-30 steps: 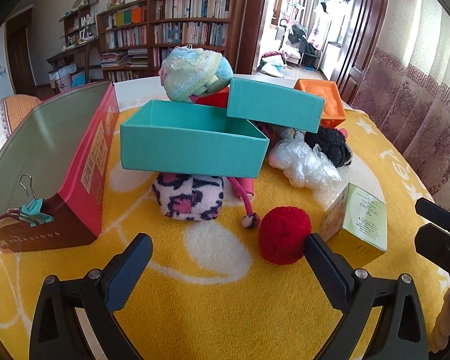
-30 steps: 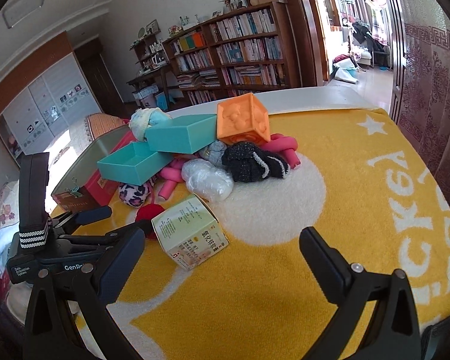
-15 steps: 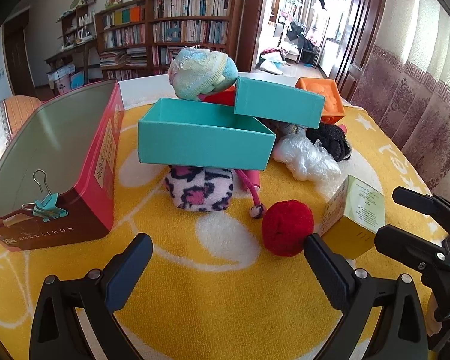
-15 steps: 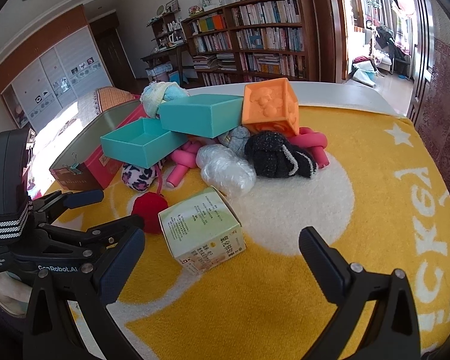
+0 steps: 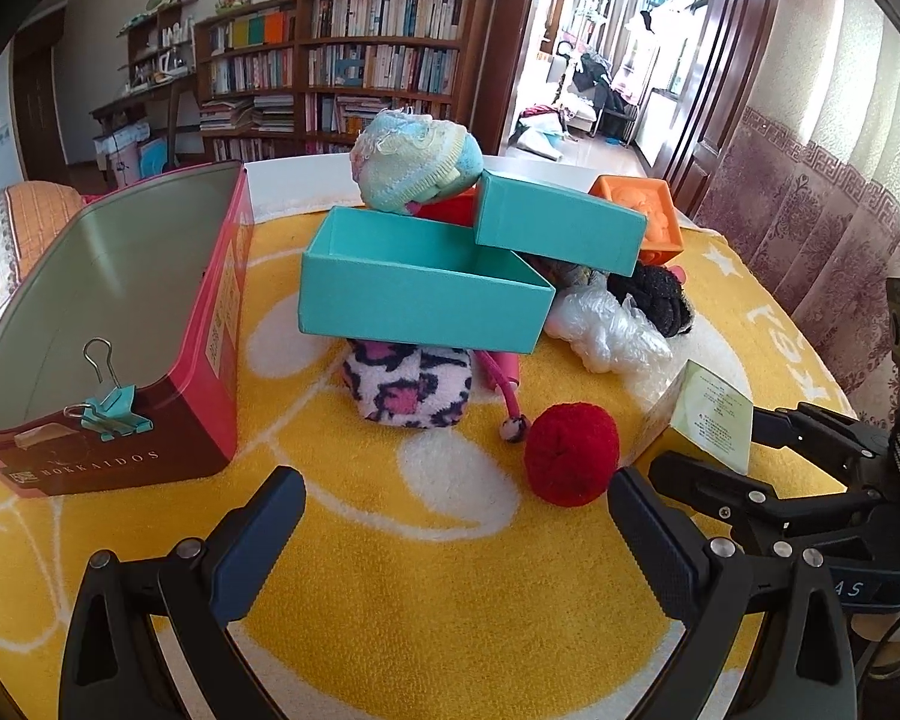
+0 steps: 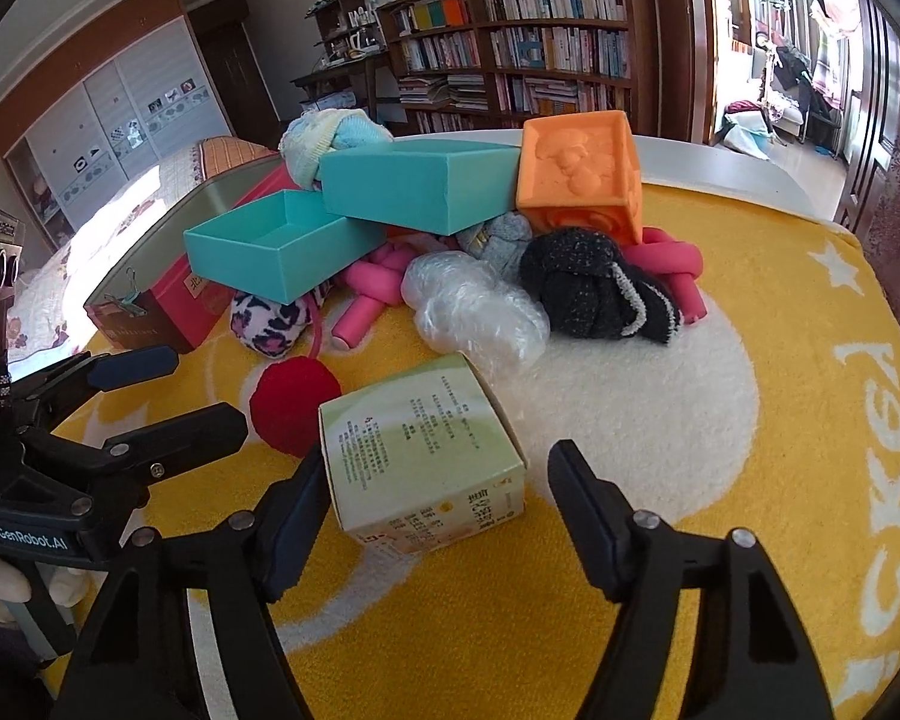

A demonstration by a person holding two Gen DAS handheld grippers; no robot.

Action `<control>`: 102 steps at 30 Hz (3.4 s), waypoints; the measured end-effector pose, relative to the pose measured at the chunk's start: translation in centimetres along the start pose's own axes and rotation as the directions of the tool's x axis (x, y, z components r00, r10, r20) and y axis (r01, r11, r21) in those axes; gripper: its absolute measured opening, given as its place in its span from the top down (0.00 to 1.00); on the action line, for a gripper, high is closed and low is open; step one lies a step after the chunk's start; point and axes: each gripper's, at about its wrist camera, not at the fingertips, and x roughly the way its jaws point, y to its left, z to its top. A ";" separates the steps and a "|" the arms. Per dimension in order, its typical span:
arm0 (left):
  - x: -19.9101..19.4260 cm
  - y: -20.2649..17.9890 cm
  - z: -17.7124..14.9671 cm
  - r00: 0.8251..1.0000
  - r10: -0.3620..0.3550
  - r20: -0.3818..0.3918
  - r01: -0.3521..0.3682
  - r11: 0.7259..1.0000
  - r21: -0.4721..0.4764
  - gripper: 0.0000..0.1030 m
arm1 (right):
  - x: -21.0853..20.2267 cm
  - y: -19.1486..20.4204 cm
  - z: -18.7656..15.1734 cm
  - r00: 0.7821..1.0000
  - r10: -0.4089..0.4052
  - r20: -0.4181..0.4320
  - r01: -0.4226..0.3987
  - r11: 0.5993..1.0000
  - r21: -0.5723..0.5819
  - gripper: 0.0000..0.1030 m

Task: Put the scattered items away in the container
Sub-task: 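Grasp the pale green medicine box with the right tool while the left tool approaches the red pompom, then grasp the red pompom ball with the left tool and lift it, then lower the red pompom into the tin with the left tool while the right tool lowers the medicine box in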

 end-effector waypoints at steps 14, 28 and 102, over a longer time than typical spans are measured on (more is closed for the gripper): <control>2.4 -2.2 0.5 0.999 0.015 -0.052 -0.012 0.999 0.040 0.01 | -4.1 -2.9 -0.2 0.979 -0.157 0.127 0.144 0.984 0.106 0.40; 6.0 -4.2 1.5 0.990 0.100 -0.103 -0.095 0.994 0.054 0.01 | -4.0 -2.7 -0.2 0.980 -0.165 0.115 0.149 0.980 0.134 0.40; -5.8 18.1 5.9 0.922 0.264 0.283 -0.188 0.945 -0.268 0.64 | 0.5 15.0 11.5 0.970 0.065 0.236 -0.031 0.989 -0.144 0.40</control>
